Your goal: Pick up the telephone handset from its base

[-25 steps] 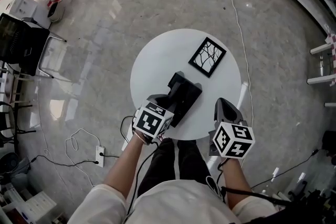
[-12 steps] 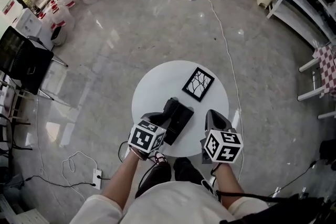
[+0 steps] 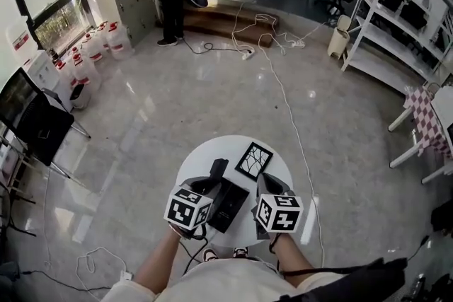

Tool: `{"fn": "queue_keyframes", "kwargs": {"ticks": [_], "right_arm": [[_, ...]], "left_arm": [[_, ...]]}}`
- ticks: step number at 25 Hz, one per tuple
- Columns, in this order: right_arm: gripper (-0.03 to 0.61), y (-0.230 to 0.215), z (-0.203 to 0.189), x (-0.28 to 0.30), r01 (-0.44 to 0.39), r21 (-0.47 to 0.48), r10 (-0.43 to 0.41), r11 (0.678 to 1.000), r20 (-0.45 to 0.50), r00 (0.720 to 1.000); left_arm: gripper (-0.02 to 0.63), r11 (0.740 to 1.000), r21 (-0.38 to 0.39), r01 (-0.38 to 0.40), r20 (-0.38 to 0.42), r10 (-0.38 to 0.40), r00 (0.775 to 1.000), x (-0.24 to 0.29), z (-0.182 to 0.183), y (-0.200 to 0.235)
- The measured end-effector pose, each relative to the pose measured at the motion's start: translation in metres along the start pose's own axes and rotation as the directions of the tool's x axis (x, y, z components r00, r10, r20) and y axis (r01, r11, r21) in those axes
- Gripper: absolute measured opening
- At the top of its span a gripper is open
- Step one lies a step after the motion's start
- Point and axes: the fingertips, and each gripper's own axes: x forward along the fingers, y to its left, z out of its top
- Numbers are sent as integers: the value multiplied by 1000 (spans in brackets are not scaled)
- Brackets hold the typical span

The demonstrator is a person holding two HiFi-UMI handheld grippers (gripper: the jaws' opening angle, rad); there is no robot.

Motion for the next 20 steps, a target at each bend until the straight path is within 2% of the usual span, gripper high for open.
{"fn": "queue_keyframes", "kwargs": {"ticks": [6,10,13,16,20], "right_arm": [[24,2,22,-6,-8,4,8,1000,57,998],[23,-3,29,-14,-9,27,7,1000,83,997],[23,-2,35,-21,-8,51,3,999,100,995],[23,-3,42,-31,2,50,-8,999,116,993],[23,-4,45,-46,24,59,-31,998,126,992]], "left_arm": [[84,999,34,-31,105,27,994,-20,36,-2],[84,997,41,-60,185,52,981,-34,59,-5],[84,996,33,-87,256,75,964,-51,74,-4],[84,988,66,-143,323,114,939,-68,90,-7],[84,979,95,-179,397,128,909,-90,101,-15]]}}
